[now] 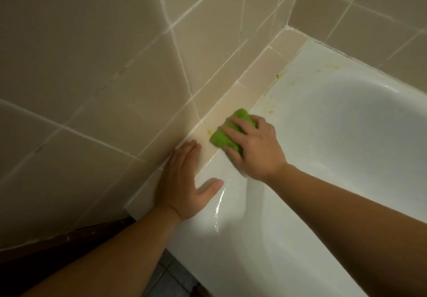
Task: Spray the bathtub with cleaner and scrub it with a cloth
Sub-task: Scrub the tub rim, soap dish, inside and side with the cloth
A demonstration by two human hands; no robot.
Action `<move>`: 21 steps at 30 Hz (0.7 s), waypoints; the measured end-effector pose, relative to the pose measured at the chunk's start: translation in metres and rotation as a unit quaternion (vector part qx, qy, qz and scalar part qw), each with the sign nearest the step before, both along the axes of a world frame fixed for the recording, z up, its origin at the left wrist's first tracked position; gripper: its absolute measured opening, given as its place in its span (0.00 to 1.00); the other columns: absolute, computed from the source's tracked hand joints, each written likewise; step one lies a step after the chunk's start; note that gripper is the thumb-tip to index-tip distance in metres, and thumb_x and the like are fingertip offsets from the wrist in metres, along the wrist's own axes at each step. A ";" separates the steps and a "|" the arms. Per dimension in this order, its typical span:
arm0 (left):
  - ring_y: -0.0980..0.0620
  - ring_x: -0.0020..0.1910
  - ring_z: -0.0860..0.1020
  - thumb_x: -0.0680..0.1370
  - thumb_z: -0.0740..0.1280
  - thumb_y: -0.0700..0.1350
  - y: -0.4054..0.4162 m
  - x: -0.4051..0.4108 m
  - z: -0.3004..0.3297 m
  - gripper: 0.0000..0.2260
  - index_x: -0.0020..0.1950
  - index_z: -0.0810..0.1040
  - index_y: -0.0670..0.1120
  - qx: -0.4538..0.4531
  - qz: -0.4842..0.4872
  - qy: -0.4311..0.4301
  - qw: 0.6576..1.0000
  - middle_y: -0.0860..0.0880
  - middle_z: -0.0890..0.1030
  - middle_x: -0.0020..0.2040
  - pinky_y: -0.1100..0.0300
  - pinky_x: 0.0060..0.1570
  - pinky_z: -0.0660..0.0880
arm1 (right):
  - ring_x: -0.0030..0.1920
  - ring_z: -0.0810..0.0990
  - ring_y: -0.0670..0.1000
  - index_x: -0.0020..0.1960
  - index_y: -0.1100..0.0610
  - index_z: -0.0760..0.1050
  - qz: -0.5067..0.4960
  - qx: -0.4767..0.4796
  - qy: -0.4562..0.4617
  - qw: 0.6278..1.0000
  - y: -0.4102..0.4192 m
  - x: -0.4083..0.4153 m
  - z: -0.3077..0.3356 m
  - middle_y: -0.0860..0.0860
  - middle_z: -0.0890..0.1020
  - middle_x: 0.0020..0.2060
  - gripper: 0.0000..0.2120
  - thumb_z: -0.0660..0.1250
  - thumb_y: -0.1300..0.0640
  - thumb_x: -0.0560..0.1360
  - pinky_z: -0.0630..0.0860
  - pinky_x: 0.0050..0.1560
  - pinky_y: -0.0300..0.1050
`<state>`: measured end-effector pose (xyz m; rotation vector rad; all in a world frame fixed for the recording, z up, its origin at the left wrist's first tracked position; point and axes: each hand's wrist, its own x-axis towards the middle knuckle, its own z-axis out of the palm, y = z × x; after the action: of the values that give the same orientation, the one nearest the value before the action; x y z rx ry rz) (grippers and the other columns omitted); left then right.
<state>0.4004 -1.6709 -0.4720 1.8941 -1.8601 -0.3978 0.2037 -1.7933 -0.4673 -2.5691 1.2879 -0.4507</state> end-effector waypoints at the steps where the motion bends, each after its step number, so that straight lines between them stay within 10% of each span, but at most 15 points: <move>1: 0.41 0.75 0.68 0.71 0.69 0.67 0.000 -0.001 0.000 0.42 0.75 0.70 0.39 0.007 0.006 0.000 1.000 0.42 0.70 0.75 0.47 0.75 0.65 | 0.67 0.69 0.63 0.73 0.43 0.74 0.064 0.000 0.002 0.998 0.001 -0.007 -0.002 0.45 0.73 0.72 0.24 0.64 0.39 0.79 0.71 0.61 0.60; 8: 0.44 0.73 0.68 0.69 0.68 0.69 -0.002 -0.006 0.004 0.45 0.76 0.68 0.40 0.027 0.065 0.019 0.997 0.42 0.71 0.74 0.54 0.73 0.63 | 0.67 0.67 0.64 0.72 0.42 0.72 -0.072 0.029 0.045 0.996 -0.047 0.015 0.010 0.45 0.72 0.71 0.23 0.64 0.40 0.78 0.70 0.62 0.62; 13: 0.42 0.72 0.69 0.70 0.68 0.69 -0.003 -0.005 0.002 0.45 0.75 0.69 0.38 0.016 0.060 0.011 0.998 0.40 0.72 0.72 0.48 0.72 0.68 | 0.65 0.68 0.61 0.71 0.39 0.74 0.105 0.019 0.025 0.994 -0.027 0.006 0.007 0.44 0.73 0.71 0.23 0.65 0.39 0.77 0.69 0.58 0.57; 18: 0.41 0.70 0.71 0.71 0.68 0.68 -0.004 -0.005 0.002 0.44 0.75 0.69 0.37 -0.001 0.064 0.010 0.998 0.40 0.73 0.71 0.50 0.71 0.69 | 0.66 0.67 0.63 0.69 0.40 0.75 -0.063 0.034 0.052 0.996 -0.044 0.023 0.014 0.46 0.72 0.69 0.20 0.65 0.41 0.77 0.69 0.58 0.59; 21: 0.41 0.70 0.71 0.73 0.67 0.67 -0.003 -0.005 0.004 0.43 0.76 0.68 0.37 -0.006 0.062 0.009 0.998 0.39 0.73 0.71 0.50 0.70 0.69 | 0.66 0.66 0.62 0.68 0.38 0.75 0.021 0.021 0.040 0.999 -0.021 0.031 0.011 0.45 0.72 0.69 0.20 0.64 0.40 0.76 0.69 0.58 0.58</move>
<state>0.3952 -1.6737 -0.4678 1.9775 -1.7192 -0.3615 0.2348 -1.8138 -0.4560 -2.5983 1.2524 -0.3132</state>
